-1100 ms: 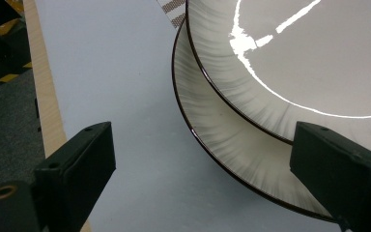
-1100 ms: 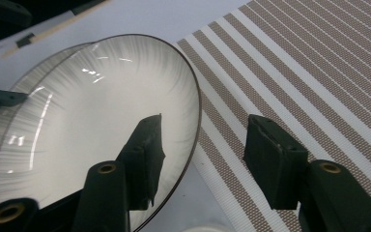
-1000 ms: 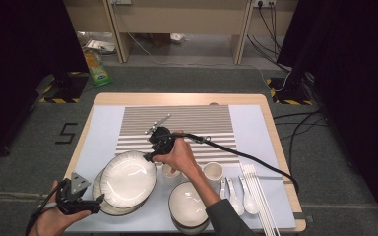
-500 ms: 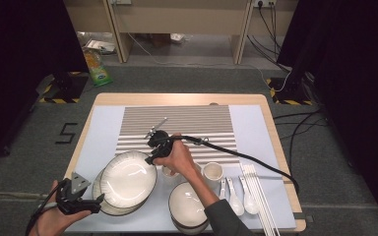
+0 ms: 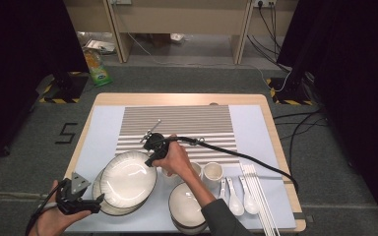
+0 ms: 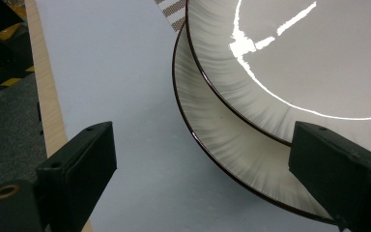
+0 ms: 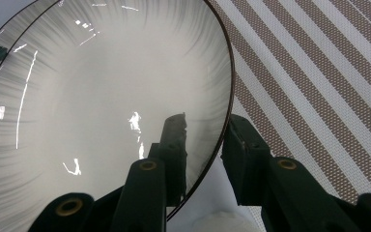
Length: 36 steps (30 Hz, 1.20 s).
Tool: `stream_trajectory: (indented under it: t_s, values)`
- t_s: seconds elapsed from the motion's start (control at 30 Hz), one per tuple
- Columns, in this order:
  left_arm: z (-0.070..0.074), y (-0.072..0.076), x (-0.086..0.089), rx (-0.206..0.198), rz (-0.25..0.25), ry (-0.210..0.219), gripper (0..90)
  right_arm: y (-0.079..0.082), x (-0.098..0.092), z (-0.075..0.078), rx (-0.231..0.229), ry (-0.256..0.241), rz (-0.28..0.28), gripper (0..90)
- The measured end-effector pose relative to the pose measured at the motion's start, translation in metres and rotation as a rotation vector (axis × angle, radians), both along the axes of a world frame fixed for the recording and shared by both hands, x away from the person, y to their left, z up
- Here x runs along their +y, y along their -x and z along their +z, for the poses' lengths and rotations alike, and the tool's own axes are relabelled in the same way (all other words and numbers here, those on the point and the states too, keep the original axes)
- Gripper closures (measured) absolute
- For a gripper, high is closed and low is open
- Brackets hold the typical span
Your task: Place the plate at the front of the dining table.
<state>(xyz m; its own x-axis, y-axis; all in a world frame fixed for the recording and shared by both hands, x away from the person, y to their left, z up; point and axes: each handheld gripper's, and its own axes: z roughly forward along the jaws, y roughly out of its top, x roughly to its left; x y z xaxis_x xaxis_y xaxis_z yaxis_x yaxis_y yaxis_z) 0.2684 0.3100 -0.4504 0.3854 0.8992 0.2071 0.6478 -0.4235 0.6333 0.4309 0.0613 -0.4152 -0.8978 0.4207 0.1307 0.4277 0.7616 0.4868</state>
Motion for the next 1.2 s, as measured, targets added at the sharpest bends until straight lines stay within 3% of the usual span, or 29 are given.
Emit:
stream_trajectory:
  t_s: [0.27,0.53,1.1,1.2]
  values:
    - [-0.004,-0.001,-0.006,0.001,-0.016,-0.024,9.8,-0.002,0.001,0.003,0.017,-0.057,-0.017,68.7]
    - [-0.009,-0.003,-0.009,0.004,-0.013,-0.046,9.6,0.0,0.003,0.007,0.07,-0.156,-0.023,68.8]
    - [-0.009,-0.002,-0.011,0.012,-0.021,-0.05,9.5,0.003,0.01,0.004,0.097,-0.155,-0.038,67.8]
    - [-0.009,-0.002,-0.011,0.01,-0.024,-0.05,9.5,0.003,0.01,0.005,0.095,-0.183,-0.045,70.9]
